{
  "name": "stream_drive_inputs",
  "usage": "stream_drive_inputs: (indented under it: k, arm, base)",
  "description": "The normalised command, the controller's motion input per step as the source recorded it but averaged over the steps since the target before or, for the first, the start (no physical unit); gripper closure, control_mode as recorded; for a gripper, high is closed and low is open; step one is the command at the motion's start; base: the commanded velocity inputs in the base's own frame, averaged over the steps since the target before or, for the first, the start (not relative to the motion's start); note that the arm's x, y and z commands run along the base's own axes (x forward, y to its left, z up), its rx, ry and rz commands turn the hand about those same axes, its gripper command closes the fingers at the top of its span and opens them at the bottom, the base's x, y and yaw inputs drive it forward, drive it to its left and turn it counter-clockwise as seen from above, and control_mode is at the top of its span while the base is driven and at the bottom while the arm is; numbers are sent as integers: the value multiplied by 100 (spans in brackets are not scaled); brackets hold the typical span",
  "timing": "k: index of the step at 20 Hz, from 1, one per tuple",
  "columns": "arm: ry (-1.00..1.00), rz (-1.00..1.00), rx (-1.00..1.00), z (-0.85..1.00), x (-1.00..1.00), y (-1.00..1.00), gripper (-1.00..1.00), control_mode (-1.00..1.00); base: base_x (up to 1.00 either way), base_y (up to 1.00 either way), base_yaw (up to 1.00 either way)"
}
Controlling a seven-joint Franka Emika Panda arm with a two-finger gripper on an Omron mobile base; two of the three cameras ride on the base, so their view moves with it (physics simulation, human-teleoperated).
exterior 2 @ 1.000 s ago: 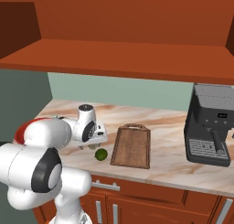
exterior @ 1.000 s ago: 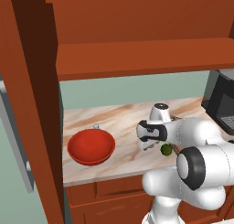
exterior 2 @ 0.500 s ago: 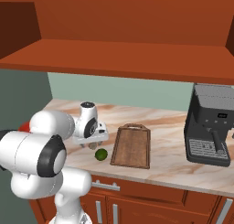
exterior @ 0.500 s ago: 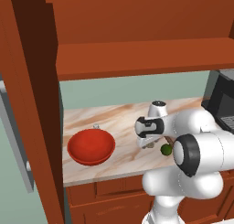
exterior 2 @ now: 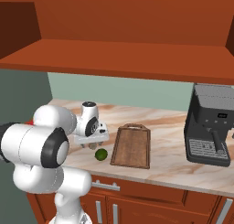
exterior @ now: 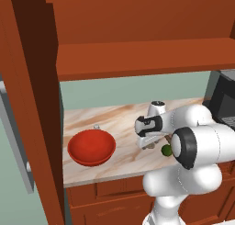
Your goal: Open the cabinet. Place the bowl and condiment on the counter. Then place the lime and garlic on the cutting board.
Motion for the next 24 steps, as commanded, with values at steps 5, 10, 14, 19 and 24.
stream_drive_inputs:
  k: [5, 10, 14, 19, 24]
  arm:
    - [3, 0, 0, -8, 4, 0, -100, -100]
    - [4, 0, 0, -5, 6, 0, -100, -100]
    - [5, 0, 0, -2, 1, 0, 100, -100]
    - [4, 0, 0, -6, 0, -8, 100, -100]
    - [0, 0, 0, -19, -2, -35, 100, -100]
  base:
    - [0, 0, 0]
    - [0, 0, 0]
    - [0, 0, 0]
    - [0, 0, 0]
    - [0, 0, 0]
